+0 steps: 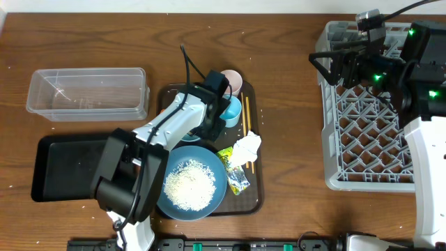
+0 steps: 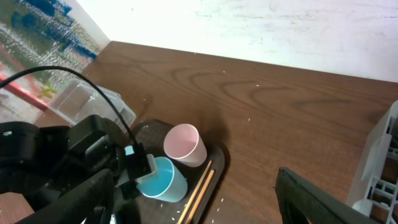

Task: Sort waste into correct bins and load items into the dishwasher rack
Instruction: 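Reach the left gripper to the light-blue bowl and grasp its rim, then carry the bowl left and set it on the black tray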

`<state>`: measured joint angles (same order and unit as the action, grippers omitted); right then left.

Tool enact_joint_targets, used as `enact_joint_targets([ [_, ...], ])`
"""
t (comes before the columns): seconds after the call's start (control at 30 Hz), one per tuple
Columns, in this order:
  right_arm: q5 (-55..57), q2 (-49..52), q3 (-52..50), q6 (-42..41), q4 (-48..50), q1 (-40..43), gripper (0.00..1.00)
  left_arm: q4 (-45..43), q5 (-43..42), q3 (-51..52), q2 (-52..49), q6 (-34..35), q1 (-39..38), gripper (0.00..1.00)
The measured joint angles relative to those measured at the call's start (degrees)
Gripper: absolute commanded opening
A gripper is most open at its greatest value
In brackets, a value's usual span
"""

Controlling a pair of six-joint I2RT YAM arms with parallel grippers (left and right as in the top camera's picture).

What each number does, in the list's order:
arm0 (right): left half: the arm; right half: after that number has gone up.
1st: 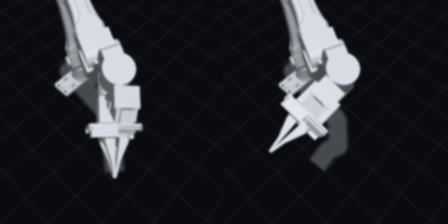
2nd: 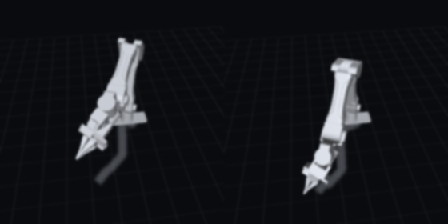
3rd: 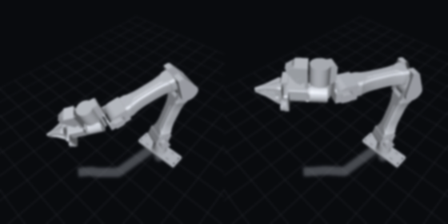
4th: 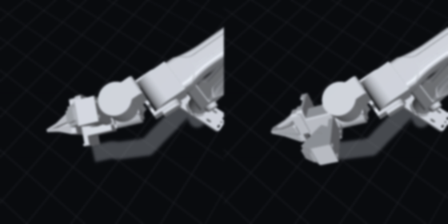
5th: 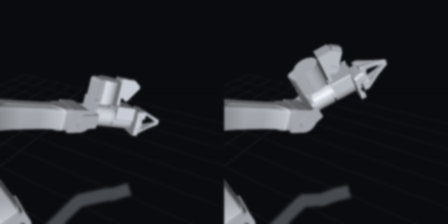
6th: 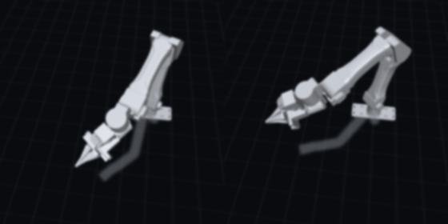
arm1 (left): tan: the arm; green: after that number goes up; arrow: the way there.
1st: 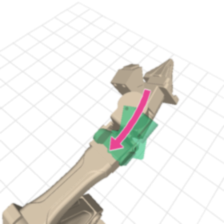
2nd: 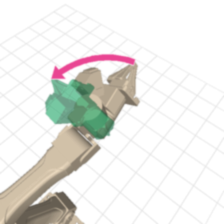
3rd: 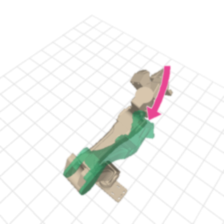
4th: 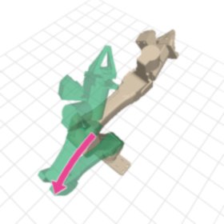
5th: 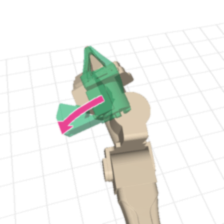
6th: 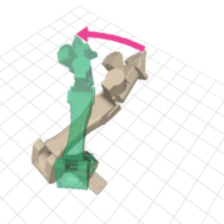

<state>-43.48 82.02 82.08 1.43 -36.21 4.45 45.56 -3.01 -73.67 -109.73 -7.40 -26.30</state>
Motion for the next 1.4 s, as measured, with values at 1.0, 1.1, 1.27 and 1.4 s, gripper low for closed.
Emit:
enact_joint_targets([
  [1.0,0.0,0.0,0.02,0.02,-0.83,0.0,0.75,4.02,-1.09,-3.26,18.01,6.67,10.58,0.06],
  [1.1,0.0,0.0,0.04,0.02,-0.87,0.0,0.76,5.7,-1.18,-3.26,18.01,8.26,11.37,0.06],
  [1.27,0.02,0.0,0.04,0.02,-0.96,0.0,0.76,10.62,-1.36,-3.26,18.67,12.04,15.21,0.06],
  [1.4,0.02,0.0,0.04,0.02,-0.92,0.0,0.77,13.07,-3.78,-3.26,21.77,13.92,19.87,0.06],
])
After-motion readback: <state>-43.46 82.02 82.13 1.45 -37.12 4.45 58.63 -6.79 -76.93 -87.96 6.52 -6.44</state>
